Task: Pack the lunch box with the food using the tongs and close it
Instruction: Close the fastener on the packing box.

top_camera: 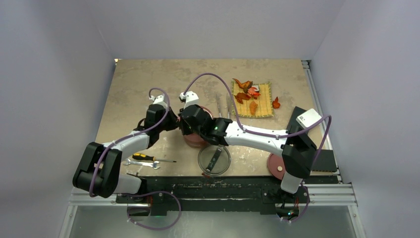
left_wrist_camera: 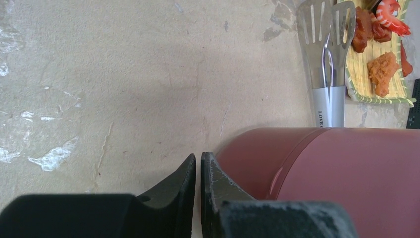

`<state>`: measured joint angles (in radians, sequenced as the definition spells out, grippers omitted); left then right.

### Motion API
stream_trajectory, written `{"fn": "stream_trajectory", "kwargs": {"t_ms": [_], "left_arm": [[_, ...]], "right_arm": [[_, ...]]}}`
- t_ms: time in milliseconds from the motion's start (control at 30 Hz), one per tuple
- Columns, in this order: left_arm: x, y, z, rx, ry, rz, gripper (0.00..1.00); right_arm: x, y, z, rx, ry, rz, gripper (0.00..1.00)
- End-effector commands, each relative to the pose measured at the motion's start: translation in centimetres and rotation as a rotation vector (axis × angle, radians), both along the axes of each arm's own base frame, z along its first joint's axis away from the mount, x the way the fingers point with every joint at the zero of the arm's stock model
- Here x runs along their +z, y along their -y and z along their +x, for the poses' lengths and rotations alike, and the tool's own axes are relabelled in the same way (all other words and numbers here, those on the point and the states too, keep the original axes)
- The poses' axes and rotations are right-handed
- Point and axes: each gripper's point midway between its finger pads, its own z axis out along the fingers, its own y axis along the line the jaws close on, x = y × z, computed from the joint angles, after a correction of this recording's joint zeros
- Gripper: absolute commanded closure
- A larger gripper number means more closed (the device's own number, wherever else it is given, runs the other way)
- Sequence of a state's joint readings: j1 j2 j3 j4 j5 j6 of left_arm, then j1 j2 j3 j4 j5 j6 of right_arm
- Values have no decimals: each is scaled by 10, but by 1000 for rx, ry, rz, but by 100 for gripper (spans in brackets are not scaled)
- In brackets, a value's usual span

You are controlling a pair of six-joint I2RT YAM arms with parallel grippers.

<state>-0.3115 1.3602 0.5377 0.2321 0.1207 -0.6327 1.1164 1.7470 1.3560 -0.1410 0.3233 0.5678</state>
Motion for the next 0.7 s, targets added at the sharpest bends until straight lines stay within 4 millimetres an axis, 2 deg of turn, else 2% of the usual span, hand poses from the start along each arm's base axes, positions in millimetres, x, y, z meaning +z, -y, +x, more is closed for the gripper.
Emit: {"fn": "stream_trajectory", "kwargs": {"t_ms": [0, 400, 667], "left_arm": [[1, 45, -33, -191, -25, -82, 92], [9, 50, -40, -186, 32, -109, 97], [14, 47, -31, -176, 67, -69, 97]], "right_arm": [[-67, 15, -23, 42, -126, -152, 100], [-68, 14, -22, 37, -126, -148, 100], [-67, 14, -23, 35, -127, -143, 100]]}}
